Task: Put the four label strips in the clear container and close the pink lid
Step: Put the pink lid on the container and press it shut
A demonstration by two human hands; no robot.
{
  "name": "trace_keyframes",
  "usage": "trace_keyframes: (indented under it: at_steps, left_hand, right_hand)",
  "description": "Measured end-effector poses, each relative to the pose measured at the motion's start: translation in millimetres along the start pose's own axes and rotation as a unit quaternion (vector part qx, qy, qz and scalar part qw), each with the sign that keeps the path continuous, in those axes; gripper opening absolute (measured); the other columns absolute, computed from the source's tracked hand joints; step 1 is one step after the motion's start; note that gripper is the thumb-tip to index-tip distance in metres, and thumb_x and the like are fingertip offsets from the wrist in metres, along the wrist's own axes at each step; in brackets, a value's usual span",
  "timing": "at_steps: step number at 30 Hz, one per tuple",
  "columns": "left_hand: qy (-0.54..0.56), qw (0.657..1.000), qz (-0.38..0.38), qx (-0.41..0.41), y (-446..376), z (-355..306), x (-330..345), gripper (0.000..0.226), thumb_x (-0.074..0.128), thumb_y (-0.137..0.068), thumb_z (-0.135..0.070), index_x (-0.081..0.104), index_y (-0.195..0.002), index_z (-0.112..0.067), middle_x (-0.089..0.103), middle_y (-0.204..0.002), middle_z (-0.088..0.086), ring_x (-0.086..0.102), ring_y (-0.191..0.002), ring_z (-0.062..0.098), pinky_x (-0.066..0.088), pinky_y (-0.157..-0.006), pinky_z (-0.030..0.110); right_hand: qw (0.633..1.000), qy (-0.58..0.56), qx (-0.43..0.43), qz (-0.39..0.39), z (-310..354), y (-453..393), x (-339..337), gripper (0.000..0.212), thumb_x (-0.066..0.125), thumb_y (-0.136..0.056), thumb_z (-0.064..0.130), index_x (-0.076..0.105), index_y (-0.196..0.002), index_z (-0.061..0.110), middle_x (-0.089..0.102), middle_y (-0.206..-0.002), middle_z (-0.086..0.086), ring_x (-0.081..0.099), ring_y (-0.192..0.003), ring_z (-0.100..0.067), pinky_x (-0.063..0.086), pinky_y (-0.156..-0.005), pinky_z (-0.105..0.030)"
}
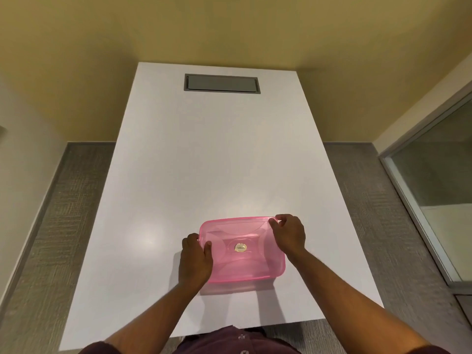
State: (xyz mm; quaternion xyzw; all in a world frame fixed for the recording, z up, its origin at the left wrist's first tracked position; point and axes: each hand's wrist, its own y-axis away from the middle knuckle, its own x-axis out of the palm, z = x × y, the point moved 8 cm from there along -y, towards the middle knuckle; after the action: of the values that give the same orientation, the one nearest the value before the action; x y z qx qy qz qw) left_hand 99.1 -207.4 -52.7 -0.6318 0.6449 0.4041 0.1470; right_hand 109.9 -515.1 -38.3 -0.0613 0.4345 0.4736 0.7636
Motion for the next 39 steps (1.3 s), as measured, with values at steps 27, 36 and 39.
trace_keyframes:
  at_steps: [27, 36, 39]
  left_hand:
    - [0.075, 0.995, 0.041, 0.044, 21, 12, 9, 0.054, 0.05, -0.1, -0.038, 0.033, -0.148, -0.02, 0.043, -0.142, 0.006, 0.054, -0.126, 0.025, 0.046, -0.106, 0.04]
    - [0.078, 0.994, 0.066, 0.026, 18, 6, 23, 0.066, 0.041, -0.103, -0.039, 0.012, -0.158, -0.017, 0.024, -0.165, 0.003, 0.031, -0.149, 0.021, 0.024, -0.112, 0.025]
    - [0.077, 0.995, 0.056, 0.024, 19, 11, 22, 0.066, 0.039, -0.102, -0.045, 0.014, -0.157, -0.019, 0.027, -0.164, 0.003, 0.036, -0.147, 0.023, 0.031, -0.112, 0.03]
  right_hand:
    - [0.992, -0.024, -0.106, -0.069, -22, 18, -9, 0.026, 0.046, -0.106, 0.024, 0.064, -0.124, 0.018, 0.067, -0.122, -0.002, 0.062, -0.114, -0.025, 0.049, -0.093, -0.037]
    - [0.993, 0.045, -0.085, -0.062, -19, 18, 11, 0.032, 0.038, -0.106, 0.041, 0.053, -0.126, 0.021, 0.062, -0.129, -0.001, 0.066, -0.108, -0.03, 0.052, -0.086, -0.041]
    - [0.997, 0.042, -0.038, -0.061, -30, 20, 12, 0.038, 0.037, -0.106, 0.044, 0.055, -0.125, 0.017, 0.066, -0.123, -0.004, 0.066, -0.109, -0.032, 0.052, -0.089, -0.042]
